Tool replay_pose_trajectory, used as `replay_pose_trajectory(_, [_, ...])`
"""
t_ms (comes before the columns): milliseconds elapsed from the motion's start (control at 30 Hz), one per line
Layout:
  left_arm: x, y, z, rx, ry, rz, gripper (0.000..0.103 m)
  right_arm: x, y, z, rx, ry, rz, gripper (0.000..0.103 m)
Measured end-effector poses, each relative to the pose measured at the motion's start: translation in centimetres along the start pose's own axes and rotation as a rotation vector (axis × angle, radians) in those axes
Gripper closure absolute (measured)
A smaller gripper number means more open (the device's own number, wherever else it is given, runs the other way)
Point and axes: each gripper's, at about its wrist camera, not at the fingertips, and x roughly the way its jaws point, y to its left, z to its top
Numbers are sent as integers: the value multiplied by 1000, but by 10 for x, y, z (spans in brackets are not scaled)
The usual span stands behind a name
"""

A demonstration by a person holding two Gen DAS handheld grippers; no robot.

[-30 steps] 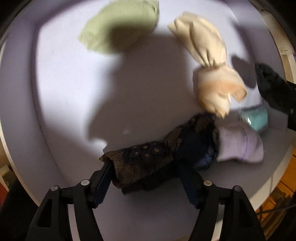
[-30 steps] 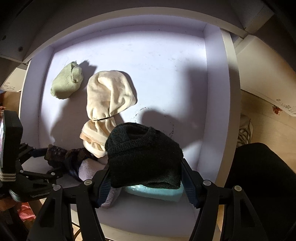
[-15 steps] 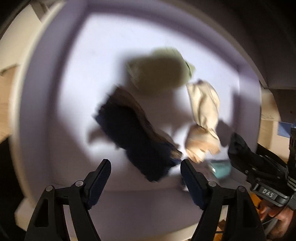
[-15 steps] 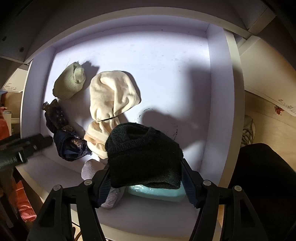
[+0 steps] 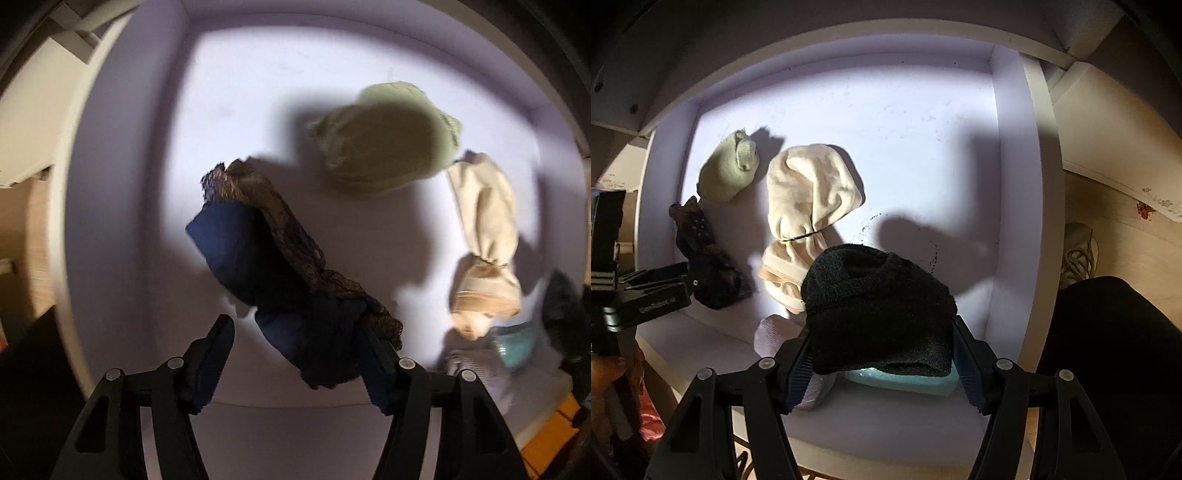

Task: Organize soft objects
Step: 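Carry the black knit hat into the gold box and open right gripper while left holds navy garment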

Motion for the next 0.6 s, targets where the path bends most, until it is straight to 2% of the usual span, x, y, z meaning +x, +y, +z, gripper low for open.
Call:
replay_pose_trajectory(67, [5, 6, -1, -37, 16, -72, 39, -10, -2, 1, 17, -13, 34, 35])
replay_pose_trajectory(167, [12, 7, -2, -64, 40, -133, 39, -28, -8, -5, 55, -36, 106, 35])
replay_pose_trajectory(300, [9, 15, 0, -69, 25, -138, 38, -56, -10, -13, 97, -58, 201, 35])
replay_pose_trajectory(433, [16, 21, 0, -74, 33, -138, 38, -105, -5, -26, 67, -105, 265, 35])
replay_pose_trajectory(500, [20, 26, 1, -62, 31, -114, 38, -132, -3, -29, 37, -137, 277, 35])
replay_pose_trajectory(600, [26, 14, -1, -68, 26, -106, 42, -176, -1, -26, -13, -200, 272, 35])
